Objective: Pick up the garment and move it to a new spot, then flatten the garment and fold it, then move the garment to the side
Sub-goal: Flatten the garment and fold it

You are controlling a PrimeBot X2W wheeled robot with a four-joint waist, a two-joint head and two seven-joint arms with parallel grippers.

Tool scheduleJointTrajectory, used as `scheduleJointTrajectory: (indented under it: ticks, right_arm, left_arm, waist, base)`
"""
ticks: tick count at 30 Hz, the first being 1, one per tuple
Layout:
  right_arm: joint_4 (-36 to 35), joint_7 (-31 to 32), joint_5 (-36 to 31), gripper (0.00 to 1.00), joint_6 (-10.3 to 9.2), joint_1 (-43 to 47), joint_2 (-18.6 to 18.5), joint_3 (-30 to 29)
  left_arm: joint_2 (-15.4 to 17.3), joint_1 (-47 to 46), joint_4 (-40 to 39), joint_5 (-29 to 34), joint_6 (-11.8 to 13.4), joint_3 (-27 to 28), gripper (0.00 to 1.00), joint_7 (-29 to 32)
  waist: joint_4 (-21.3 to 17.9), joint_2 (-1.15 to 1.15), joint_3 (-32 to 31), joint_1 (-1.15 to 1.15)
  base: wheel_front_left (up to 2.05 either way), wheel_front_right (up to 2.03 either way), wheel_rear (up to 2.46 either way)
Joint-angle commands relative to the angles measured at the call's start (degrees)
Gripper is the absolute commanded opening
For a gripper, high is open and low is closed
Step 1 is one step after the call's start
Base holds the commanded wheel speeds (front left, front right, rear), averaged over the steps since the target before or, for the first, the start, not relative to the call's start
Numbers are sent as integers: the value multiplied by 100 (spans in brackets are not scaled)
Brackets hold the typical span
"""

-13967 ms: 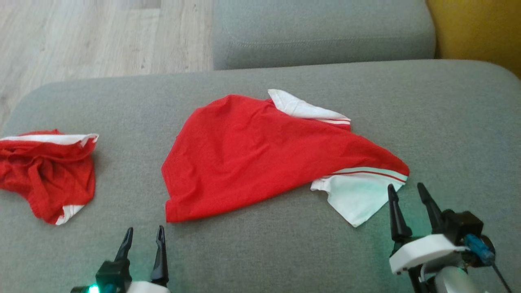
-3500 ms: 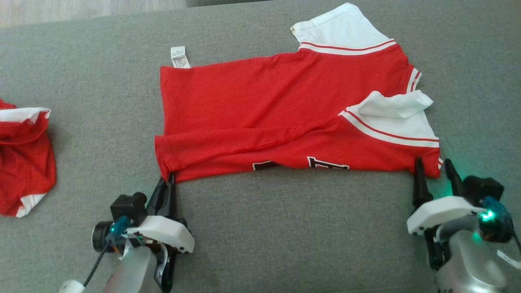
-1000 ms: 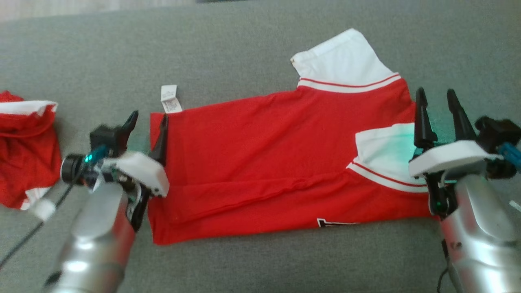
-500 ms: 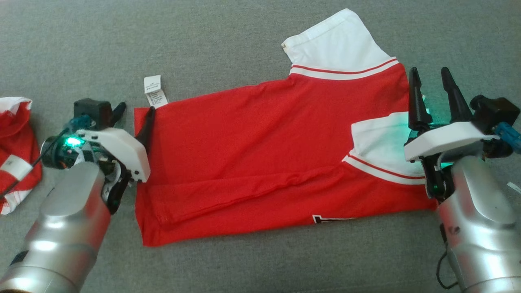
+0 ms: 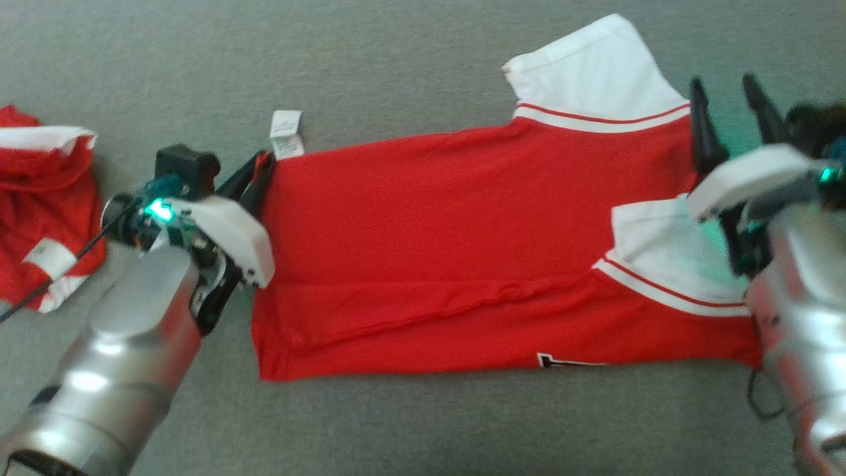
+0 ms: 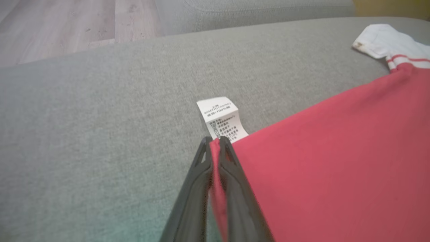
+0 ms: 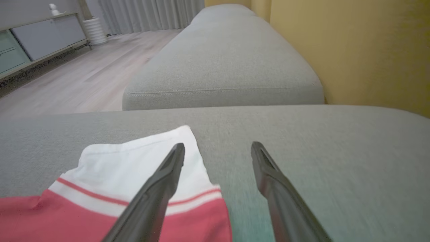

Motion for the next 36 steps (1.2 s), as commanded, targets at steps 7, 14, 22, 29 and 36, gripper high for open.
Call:
scheduleJointTrajectory:
  ticks: [7, 14, 22, 29, 36]
  right_arm:
    - [686, 1008, 62, 100, -4, -1342, -469, 439]
    - [1336, 1483, 31, 100, -4, -2042, -695, 629]
    - [1752, 1862, 271, 86, -4, -2277, -651, 1020]
    - [1714, 1352, 388, 0, -4, -2403, -798, 1155]
    - [1910, 168, 255, 0, -4, -2445, -857, 955]
  left_arm:
    - [-26, -858, -232, -5, 10, -282, 0, -339]
    - [-288, -1137, -95, -119, 10, -571, 0, -600]
    - [-460, -1232, 161, -348, 10, -836, 0, -834]
    - [-438, -1284, 387, -502, 10, -928, 0, -1023]
    - [-400, -1293, 599, -327, 91, -753, 0, -1330]
  waist:
    - [681, 0, 406, 0]
    - [984, 0, 679, 0]
    - [1081, 0, 762, 0]
    - [1024, 0, 750, 0]
    - [851, 0, 560, 0]
  base:
    - [0, 0, 0]
    - [0, 0, 0]
    - [0, 0, 0]
    - [0, 0, 0]
    - [0, 0, 0]
